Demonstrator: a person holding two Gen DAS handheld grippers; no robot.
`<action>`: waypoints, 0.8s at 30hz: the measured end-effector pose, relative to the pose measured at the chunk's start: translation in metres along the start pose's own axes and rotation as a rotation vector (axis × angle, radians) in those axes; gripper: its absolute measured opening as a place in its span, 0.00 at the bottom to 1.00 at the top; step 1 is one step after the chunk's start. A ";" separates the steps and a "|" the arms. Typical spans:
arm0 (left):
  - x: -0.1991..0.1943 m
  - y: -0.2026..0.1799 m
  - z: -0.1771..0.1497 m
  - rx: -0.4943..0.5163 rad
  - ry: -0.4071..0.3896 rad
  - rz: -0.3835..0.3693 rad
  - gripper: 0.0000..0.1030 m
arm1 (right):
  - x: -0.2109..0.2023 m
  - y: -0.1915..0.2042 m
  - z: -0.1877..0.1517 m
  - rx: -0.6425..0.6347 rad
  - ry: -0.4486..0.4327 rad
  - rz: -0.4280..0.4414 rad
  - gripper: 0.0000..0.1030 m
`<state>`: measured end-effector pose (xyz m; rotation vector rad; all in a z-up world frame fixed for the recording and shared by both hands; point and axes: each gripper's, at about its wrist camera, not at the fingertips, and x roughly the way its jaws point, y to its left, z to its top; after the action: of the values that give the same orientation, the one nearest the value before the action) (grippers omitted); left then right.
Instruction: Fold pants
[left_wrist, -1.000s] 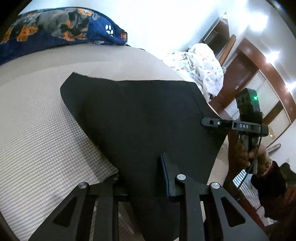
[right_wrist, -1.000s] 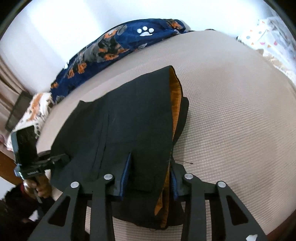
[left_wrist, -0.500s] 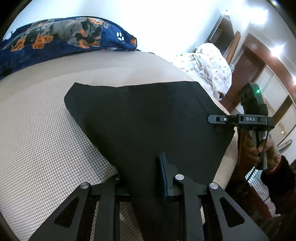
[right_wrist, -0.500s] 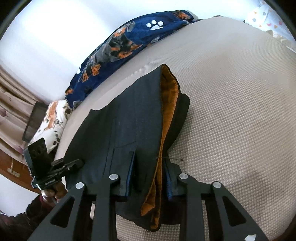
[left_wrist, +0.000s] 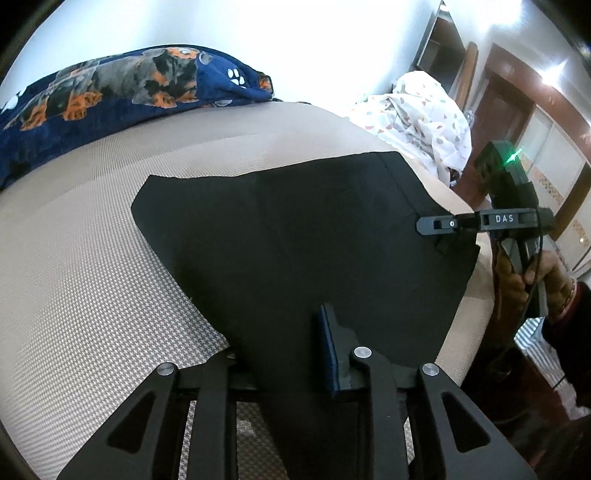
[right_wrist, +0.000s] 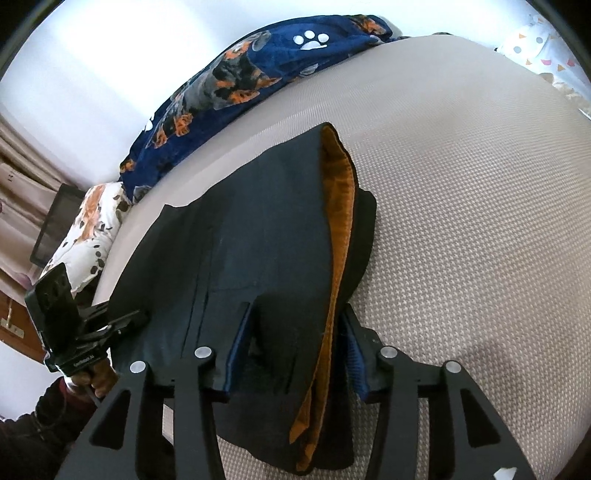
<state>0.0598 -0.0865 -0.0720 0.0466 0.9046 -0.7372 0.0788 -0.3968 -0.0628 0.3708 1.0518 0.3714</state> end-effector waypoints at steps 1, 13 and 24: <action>0.000 -0.001 0.000 0.005 0.002 0.005 0.25 | 0.001 0.000 0.000 -0.002 0.000 0.002 0.43; 0.010 0.021 -0.001 -0.109 0.062 -0.077 0.54 | 0.003 -0.007 0.003 0.008 0.027 0.076 0.37; 0.017 0.007 0.008 -0.025 0.056 -0.050 0.33 | 0.004 -0.010 0.000 0.016 0.009 0.108 0.37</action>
<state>0.0763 -0.0938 -0.0807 0.0225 0.9710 -0.7736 0.0815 -0.4040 -0.0707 0.4418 1.0465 0.4615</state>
